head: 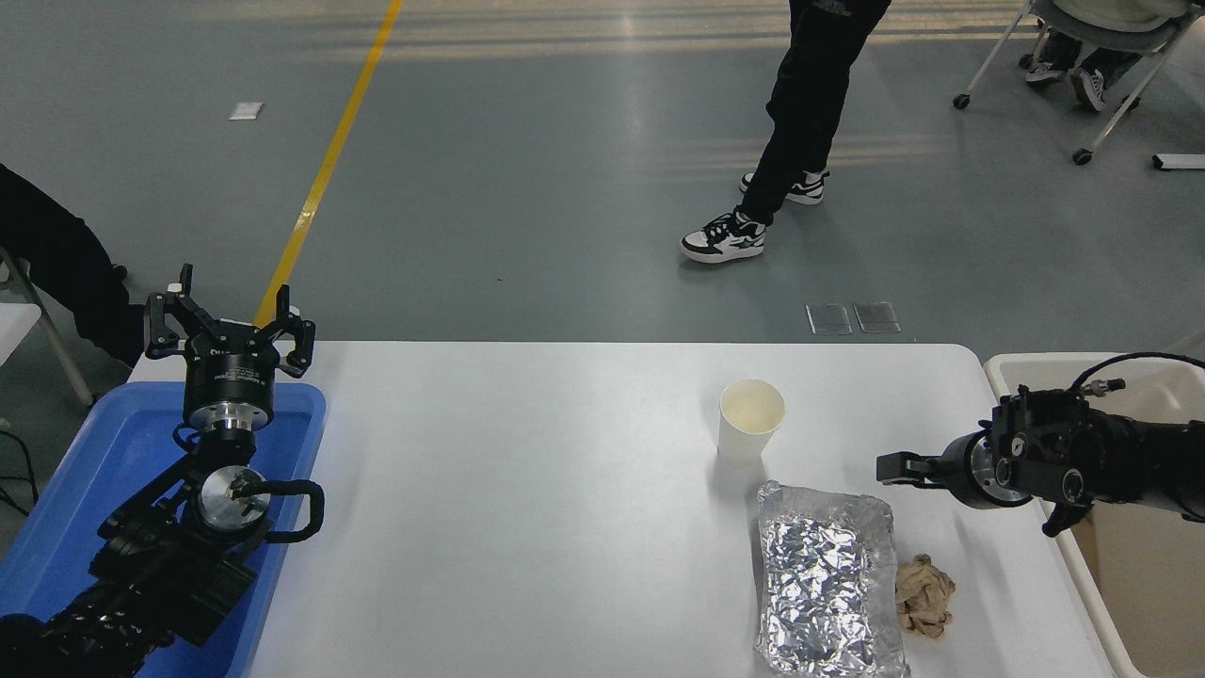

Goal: Pick up paper cup place in dustbin

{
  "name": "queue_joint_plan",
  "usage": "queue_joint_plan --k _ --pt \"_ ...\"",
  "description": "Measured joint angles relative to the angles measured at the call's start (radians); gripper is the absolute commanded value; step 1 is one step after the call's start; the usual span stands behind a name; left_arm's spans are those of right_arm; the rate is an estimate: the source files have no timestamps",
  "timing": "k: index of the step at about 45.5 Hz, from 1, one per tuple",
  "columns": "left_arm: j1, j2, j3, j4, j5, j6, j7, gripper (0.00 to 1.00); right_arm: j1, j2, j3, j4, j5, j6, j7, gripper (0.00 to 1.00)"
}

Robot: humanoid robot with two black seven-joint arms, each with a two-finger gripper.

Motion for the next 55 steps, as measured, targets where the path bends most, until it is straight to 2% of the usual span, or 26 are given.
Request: queue_joint_plan --k 30,41,55 --pt "0.0 -0.001 0.0 0.0 0.0 0.0 -0.003 0.99 0.043 0.004 0.016 0.03 0.005 0.011 -0.001 1.0" --pt "0.0 0.0 0.0 0.0 0.0 0.0 -0.004 0.99 0.233 -0.129 -0.009 0.218 0.007 0.067 -0.003 1.0" --pt "0.0 0.0 0.0 0.0 0.0 0.0 -0.003 0.99 0.647 -0.283 -0.173 0.552 0.01 0.163 -0.002 1.0"
